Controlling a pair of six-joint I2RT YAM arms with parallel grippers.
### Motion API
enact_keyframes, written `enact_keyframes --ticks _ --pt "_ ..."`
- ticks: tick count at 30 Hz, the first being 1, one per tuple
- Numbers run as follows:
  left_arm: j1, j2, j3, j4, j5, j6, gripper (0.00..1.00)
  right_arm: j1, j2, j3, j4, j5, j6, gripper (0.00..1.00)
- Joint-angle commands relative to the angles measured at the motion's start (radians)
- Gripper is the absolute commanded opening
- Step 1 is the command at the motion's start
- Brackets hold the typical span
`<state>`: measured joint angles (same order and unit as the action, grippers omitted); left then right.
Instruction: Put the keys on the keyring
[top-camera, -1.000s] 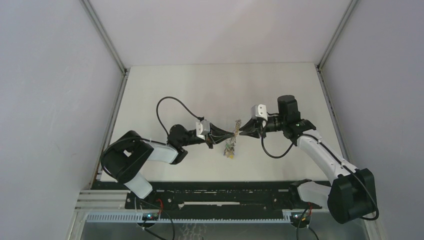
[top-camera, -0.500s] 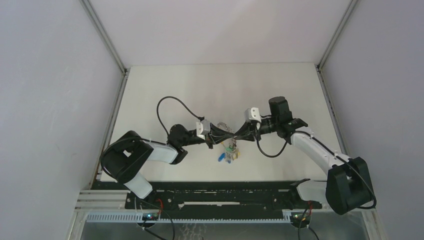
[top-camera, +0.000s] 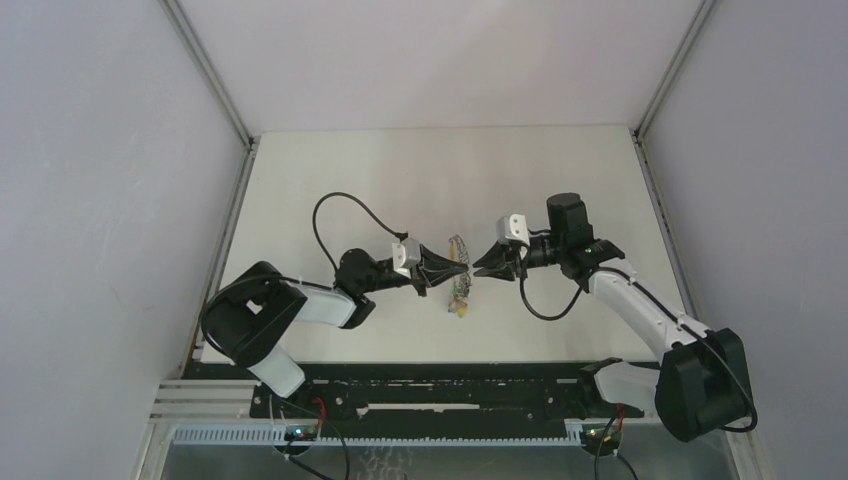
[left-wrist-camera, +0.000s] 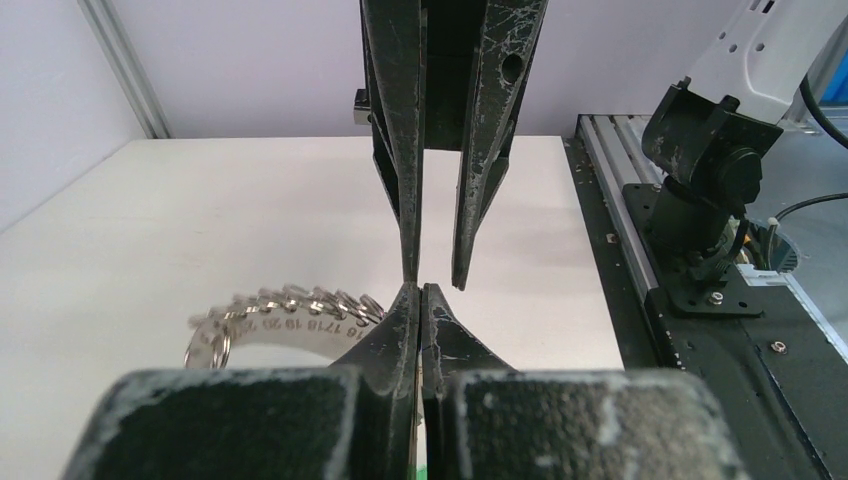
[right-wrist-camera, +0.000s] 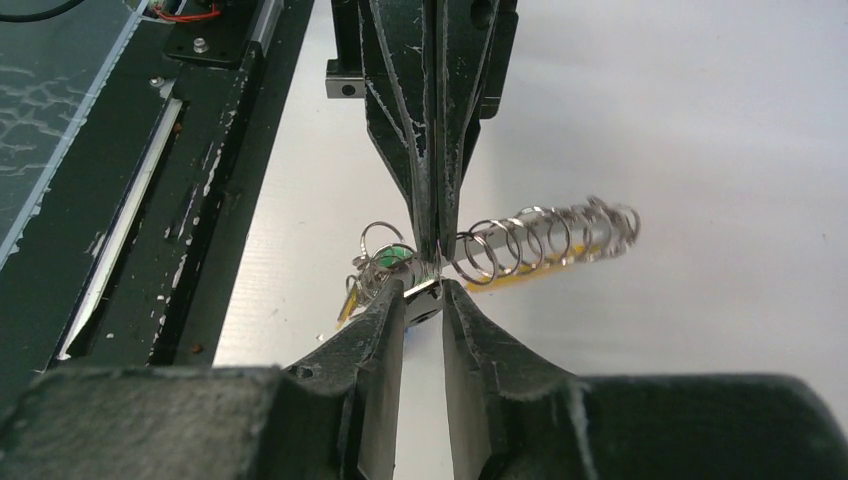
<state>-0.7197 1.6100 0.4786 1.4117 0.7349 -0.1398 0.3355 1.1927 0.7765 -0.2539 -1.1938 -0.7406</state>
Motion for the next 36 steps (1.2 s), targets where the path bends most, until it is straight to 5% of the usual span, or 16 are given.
enact_keyframes --ticks 1,29,36 --pt "0.004 -0.027 0.003 0.075 -0.023 -0.007 0.0 0.001 0.007 -0.005 0.053 -0.047 0.012 0.2" --pt "-0.002 -0.024 0.015 0.075 0.0 -0.022 0.0 0.053 0.107 0.051 0.097 -0.076 0.01 0.2" --pt "-0.003 -0.022 0.021 0.075 0.009 -0.028 0.0 0.052 0.104 0.074 0.063 -0.083 -0.014 0.07"
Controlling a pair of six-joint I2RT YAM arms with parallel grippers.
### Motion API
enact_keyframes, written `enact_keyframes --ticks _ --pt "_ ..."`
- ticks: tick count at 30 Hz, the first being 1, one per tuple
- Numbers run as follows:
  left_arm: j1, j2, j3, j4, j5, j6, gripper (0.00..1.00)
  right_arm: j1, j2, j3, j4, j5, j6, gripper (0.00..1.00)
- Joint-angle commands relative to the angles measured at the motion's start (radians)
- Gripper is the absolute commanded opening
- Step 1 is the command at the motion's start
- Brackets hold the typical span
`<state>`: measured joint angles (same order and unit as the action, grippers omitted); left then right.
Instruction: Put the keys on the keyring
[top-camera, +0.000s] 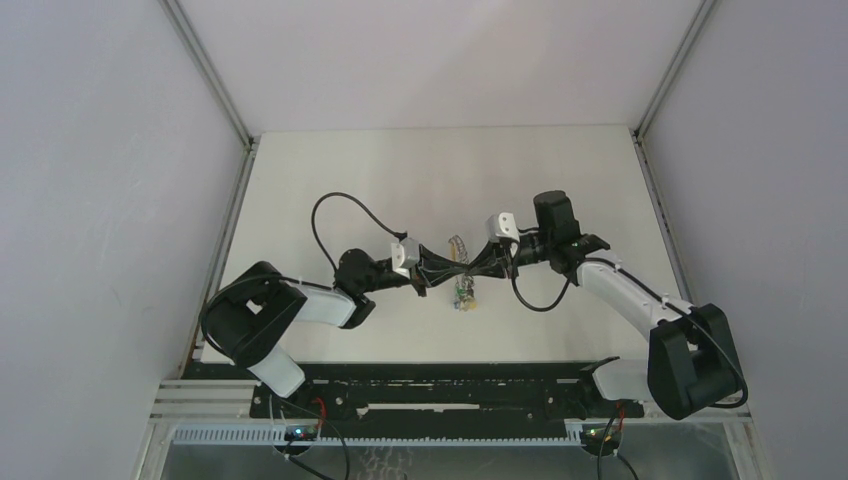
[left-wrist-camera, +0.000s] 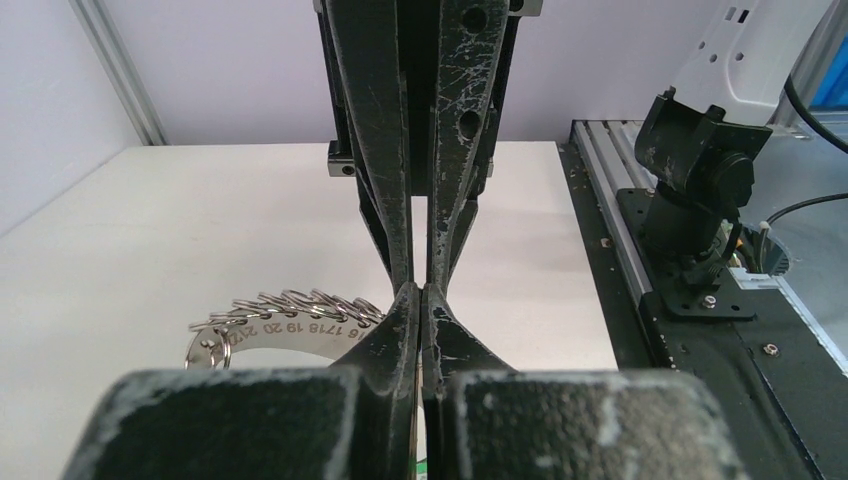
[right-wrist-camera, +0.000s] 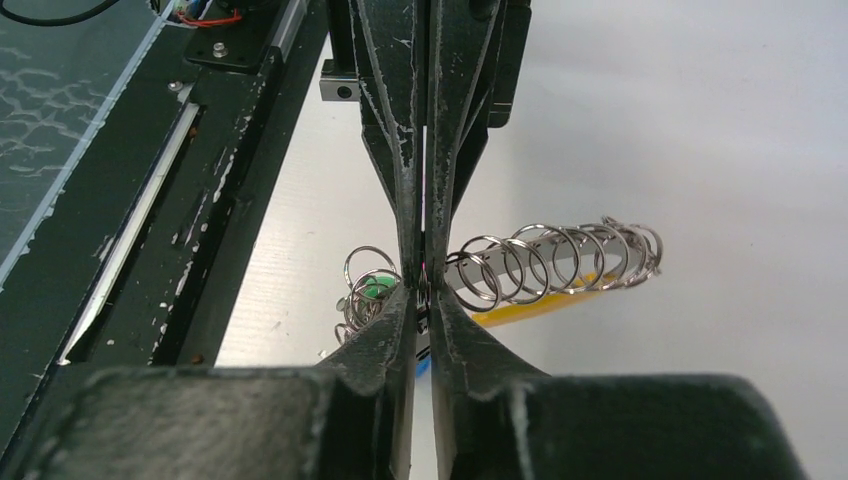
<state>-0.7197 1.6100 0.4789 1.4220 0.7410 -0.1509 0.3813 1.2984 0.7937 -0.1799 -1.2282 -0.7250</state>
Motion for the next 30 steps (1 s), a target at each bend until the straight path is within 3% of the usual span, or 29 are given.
enact_keyframes --ticks 1,6,13,14,21,30 --pt "-0.004 -0.023 0.018 0.064 0.002 -0.016 0.0 0.007 -0.002 0.061 -0.02 -0.047 -0.037 0.02" --pt "0.0 -0.022 0.011 0.064 -0.004 -0.014 0.03 0.006 -0.008 0.093 -0.116 0.015 -0.074 0.0" --pt "0.032 0.031 -0.002 0.064 0.015 -0.003 0.31 0.039 -0.022 0.232 -0.412 0.297 -0.118 0.0" --pt "0.046 0.05 -0.003 0.063 0.03 0.003 0.36 0.069 0.002 0.316 -0.54 0.42 -0.116 0.0" --pt "0.056 0.078 -0.005 0.062 0.036 0.034 0.38 0.192 0.085 0.496 -0.746 0.729 -0.065 0.0" --pt "0.056 0.08 -0.004 0.063 0.045 0.031 0.38 0.287 0.245 0.704 -0.963 0.922 -0.019 0.0"
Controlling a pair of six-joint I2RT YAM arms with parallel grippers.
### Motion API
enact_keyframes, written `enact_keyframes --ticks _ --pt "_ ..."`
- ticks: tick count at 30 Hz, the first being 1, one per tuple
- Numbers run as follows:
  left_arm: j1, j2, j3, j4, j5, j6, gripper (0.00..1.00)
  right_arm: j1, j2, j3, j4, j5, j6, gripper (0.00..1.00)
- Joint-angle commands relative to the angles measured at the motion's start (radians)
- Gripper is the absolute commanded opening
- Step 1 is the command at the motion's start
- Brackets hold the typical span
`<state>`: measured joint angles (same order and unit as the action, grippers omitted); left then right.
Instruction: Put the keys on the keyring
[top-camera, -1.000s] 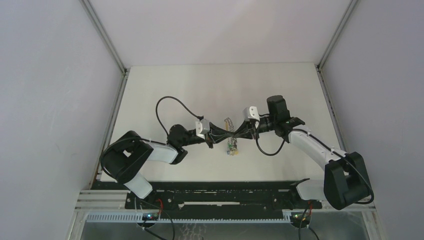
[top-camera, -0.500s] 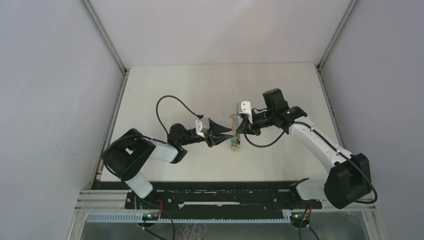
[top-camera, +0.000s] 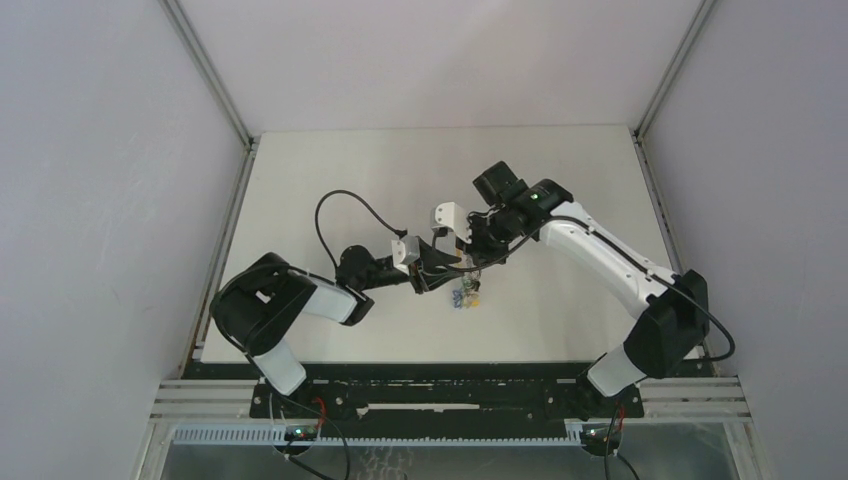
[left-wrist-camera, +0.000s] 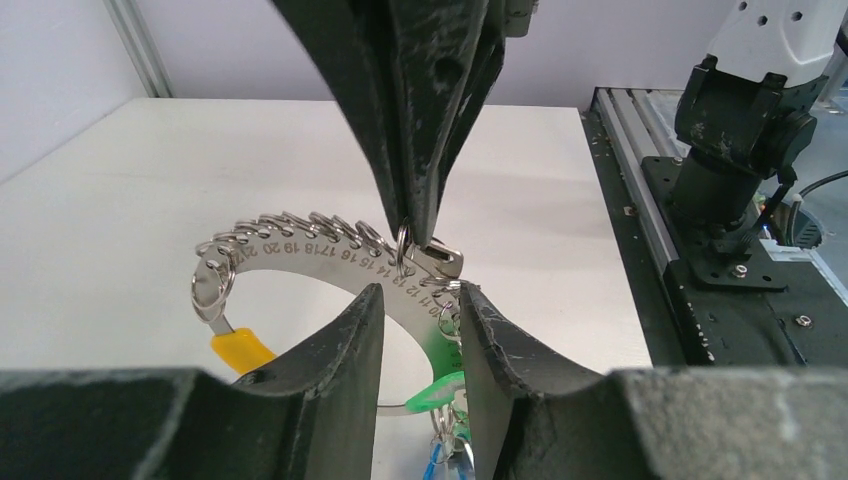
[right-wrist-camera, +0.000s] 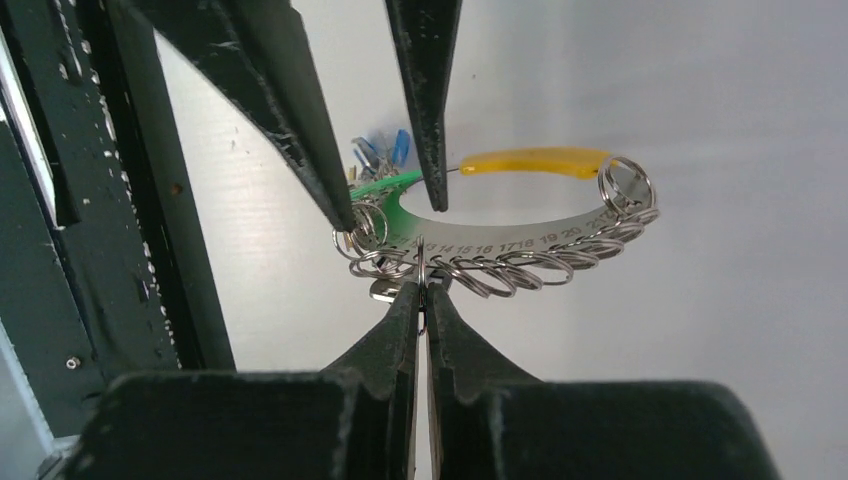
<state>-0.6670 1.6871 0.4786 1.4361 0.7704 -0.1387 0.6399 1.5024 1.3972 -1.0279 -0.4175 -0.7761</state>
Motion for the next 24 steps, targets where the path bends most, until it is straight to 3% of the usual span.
enact_keyframes --ticks 1,20,24 --pt "0.004 0.004 -0.002 0.049 0.02 0.018 0.37 0.031 0.055 0.115 -0.125 0.12 0.034 0.0" --pt "-0.031 0.03 0.041 0.049 0.034 -0.002 0.36 0.082 0.056 0.121 -0.076 0.066 -0.024 0.0" --pt "-0.038 0.029 0.046 0.049 0.038 -0.005 0.31 0.088 0.056 0.123 -0.069 0.057 -0.024 0.0"
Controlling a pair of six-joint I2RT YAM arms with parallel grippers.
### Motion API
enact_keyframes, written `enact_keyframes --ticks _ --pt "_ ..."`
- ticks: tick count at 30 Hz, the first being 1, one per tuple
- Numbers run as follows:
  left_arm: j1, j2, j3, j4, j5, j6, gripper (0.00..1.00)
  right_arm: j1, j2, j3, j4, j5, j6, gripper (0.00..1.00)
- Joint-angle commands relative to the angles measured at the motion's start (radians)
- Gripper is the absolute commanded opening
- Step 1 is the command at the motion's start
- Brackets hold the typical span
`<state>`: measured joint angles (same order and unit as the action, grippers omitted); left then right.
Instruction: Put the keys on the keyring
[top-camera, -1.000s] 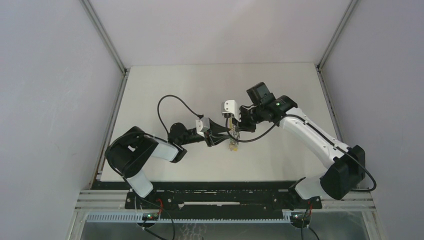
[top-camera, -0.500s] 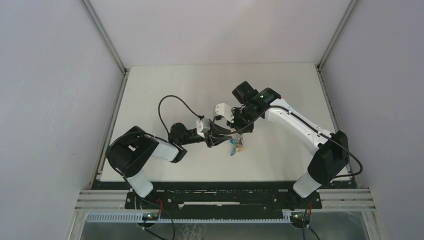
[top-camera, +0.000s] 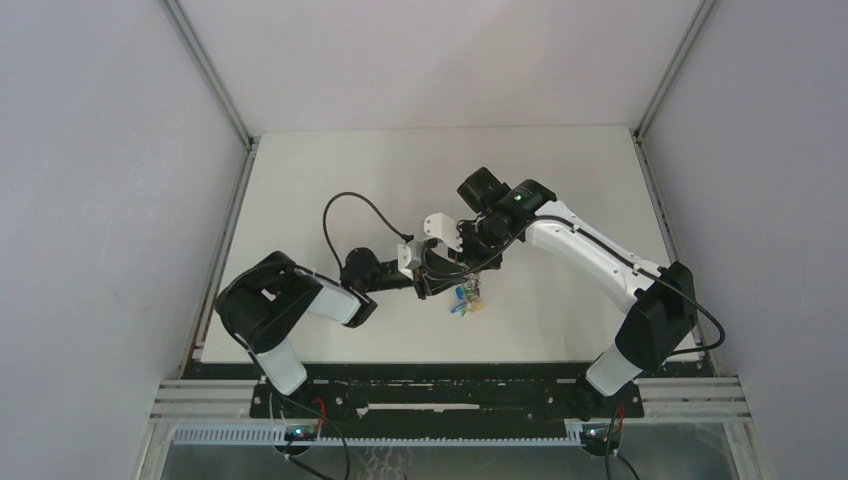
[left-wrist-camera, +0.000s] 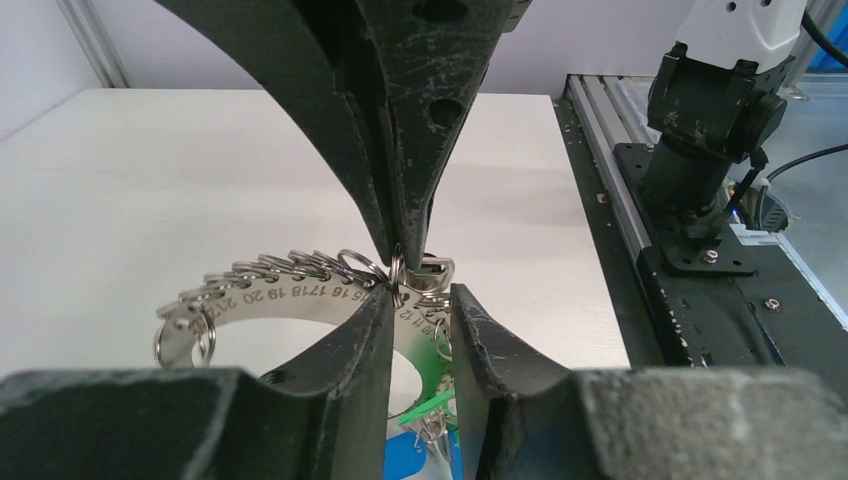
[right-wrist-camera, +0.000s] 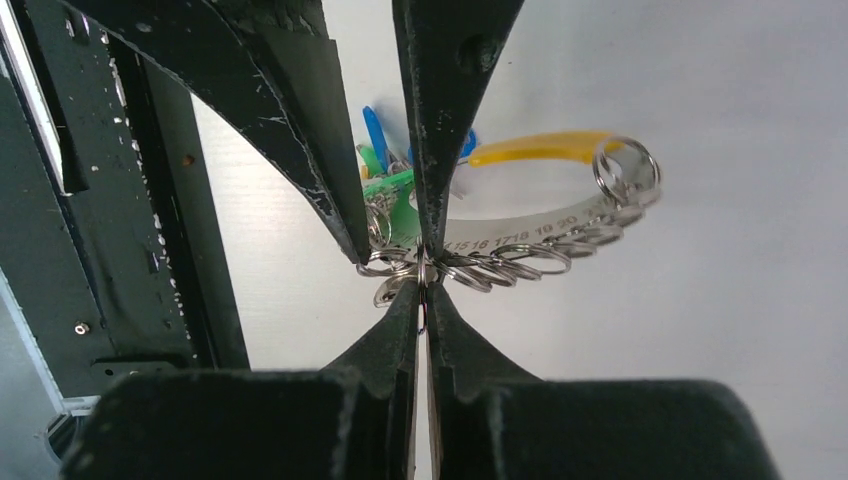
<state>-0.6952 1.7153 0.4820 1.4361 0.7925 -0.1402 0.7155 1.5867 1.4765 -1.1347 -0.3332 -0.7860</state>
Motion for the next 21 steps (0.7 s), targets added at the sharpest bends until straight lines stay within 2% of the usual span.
enact_keyframes --ticks 1,9,21 --pt "-0.01 0.001 0.044 0.049 0.017 -0.005 0.3 0.014 -0.027 0.044 0.039 -0.028 -0.014 0.0" --pt "-0.01 0.001 0.052 0.049 0.03 -0.019 0.24 0.035 -0.017 0.045 0.038 -0.035 -0.039 0.0" --pt "-0.015 0.001 0.061 0.048 0.04 -0.034 0.25 0.072 0.019 0.075 0.034 -0.046 -0.063 0.0"
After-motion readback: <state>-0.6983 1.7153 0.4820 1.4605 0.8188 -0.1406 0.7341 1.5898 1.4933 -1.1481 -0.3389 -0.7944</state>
